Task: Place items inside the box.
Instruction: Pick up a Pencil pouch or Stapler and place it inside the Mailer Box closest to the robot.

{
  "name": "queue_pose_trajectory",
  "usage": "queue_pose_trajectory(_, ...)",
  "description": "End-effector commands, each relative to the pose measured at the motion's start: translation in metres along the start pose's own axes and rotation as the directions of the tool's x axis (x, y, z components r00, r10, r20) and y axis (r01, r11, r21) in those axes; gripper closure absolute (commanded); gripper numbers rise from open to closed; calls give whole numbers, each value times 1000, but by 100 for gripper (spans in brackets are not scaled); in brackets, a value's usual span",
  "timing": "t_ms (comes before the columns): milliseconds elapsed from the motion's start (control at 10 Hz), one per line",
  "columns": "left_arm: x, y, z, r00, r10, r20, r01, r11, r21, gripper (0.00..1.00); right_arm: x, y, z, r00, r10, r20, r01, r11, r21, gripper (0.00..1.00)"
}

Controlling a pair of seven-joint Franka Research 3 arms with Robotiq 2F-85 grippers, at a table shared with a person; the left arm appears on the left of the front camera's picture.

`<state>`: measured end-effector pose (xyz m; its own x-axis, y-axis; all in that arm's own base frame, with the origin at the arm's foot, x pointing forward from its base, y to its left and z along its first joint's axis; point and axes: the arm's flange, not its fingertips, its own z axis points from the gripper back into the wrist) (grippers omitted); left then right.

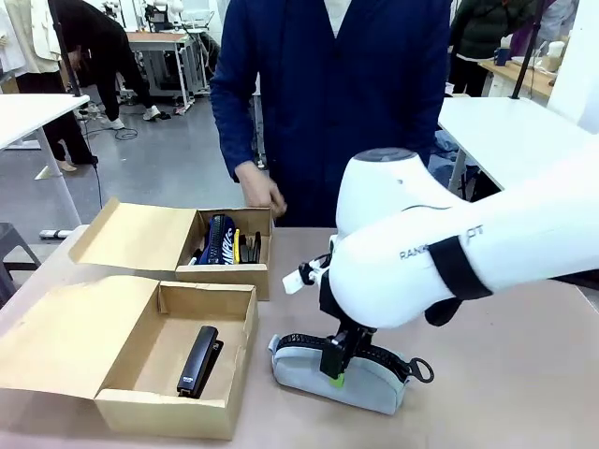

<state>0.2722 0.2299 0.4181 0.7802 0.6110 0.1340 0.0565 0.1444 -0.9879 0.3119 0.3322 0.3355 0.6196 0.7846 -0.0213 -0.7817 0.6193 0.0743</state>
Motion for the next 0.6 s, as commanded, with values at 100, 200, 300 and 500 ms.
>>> queue_pose_trajectory(100,-2,-2,0,1000,-22,-1,22,1000,-14,0,18,2,-16,999,24,-45,-24,1000,-3,0)
queue_pose_trajectory(200,-2,-2,0,1000,-22,-1,22,1000,-14,0,17,2,-16,999,17,-43,-17,1000,-10,0)
queue_pose_trajectory(300,-2,-2,0,1000,-22,-1,22,1000,-14,0,18,2,-16,998,1,-67,-2,1000,0,54)
queue_pose_trajectory(500,-2,-2,0,1000,-22,-1,22,1000,-14,0,18,2,-16,997,3,-79,-2,1000,2,100)
